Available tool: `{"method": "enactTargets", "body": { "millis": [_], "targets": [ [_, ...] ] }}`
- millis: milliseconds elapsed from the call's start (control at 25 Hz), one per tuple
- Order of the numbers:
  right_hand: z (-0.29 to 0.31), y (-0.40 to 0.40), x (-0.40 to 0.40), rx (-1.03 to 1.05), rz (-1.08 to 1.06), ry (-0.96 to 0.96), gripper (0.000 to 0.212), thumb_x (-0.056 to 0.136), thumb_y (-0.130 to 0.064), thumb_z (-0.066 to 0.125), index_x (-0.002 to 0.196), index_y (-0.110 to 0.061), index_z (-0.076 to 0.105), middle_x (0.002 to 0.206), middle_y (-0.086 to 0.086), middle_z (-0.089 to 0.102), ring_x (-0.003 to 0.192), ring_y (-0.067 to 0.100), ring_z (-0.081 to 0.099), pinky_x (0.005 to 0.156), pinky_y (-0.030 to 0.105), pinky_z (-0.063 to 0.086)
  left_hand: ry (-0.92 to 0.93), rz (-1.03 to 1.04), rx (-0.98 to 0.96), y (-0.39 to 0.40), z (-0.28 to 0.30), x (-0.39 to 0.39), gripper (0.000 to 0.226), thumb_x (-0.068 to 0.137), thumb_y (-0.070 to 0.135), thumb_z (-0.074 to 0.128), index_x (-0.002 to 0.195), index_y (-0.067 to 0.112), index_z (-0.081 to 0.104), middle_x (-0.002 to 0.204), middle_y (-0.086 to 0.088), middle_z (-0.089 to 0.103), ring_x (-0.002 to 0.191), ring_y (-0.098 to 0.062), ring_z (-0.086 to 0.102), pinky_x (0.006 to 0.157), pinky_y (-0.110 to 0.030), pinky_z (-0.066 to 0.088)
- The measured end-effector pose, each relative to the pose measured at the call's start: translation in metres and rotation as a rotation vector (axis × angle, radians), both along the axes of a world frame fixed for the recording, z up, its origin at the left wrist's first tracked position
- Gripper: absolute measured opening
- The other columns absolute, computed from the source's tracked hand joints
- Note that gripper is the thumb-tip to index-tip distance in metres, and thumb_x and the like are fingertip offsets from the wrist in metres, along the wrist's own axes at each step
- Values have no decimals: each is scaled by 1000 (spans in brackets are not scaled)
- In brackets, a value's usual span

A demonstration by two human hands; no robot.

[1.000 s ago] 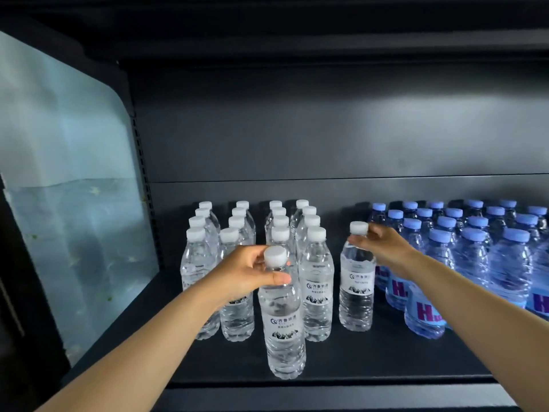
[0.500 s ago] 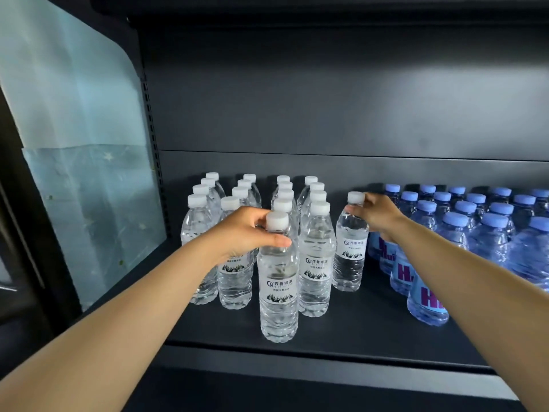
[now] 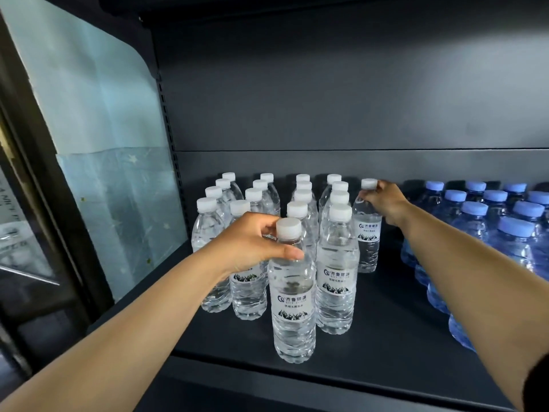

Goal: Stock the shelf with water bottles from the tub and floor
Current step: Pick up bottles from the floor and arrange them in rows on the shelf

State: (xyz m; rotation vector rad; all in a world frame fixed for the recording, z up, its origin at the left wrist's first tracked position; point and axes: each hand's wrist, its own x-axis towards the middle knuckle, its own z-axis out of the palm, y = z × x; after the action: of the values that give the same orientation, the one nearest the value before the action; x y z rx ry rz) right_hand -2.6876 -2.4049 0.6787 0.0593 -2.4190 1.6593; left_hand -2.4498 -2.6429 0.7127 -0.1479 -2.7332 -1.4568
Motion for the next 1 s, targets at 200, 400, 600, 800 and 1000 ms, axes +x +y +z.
{"method": "enactTargets", "body": {
  "millis": [200,400,600,800,1000],
  "targets": [
    [0,-7,-19,21,1,5,31,87,-17,65,117,-10,57,109,10,65,95,24,61,87,37,49,-13,17,10,-2,-3,-2,59,46,43,80,102,30,67,102,14,70,102,-5,62,101,-32,42],
    [-3,-5,-20,4,30,30,28,90,-17,62,116,-8,54,107,7,62,95,22,58,88,36,47,-34,19,14,-3,-3,-3,57,43,43,79,98,34,67,102,15,71,104,-5,61,106,-38,40],
    [-4,-5,-16,-97,39,23,31,86,-16,68,114,-9,59,111,12,67,94,23,62,85,36,49,-44,28,19,0,-2,-1,58,41,44,80,97,33,68,100,15,71,103,-4,62,106,-37,40],
    [26,14,0,268,-6,86,43,83,-21,71,121,-7,57,109,7,61,107,25,58,89,30,42,-58,29,16,0,-1,0,58,49,39,82,104,29,67,101,14,69,103,-6,60,105,-36,39],
    [71,43,40,963,103,48,55,86,-33,65,133,-11,46,138,13,49,124,28,48,98,31,37,-53,18,22,3,1,2,54,54,34,84,105,30,65,104,14,68,104,-7,59,95,-29,39]
  ]
}}
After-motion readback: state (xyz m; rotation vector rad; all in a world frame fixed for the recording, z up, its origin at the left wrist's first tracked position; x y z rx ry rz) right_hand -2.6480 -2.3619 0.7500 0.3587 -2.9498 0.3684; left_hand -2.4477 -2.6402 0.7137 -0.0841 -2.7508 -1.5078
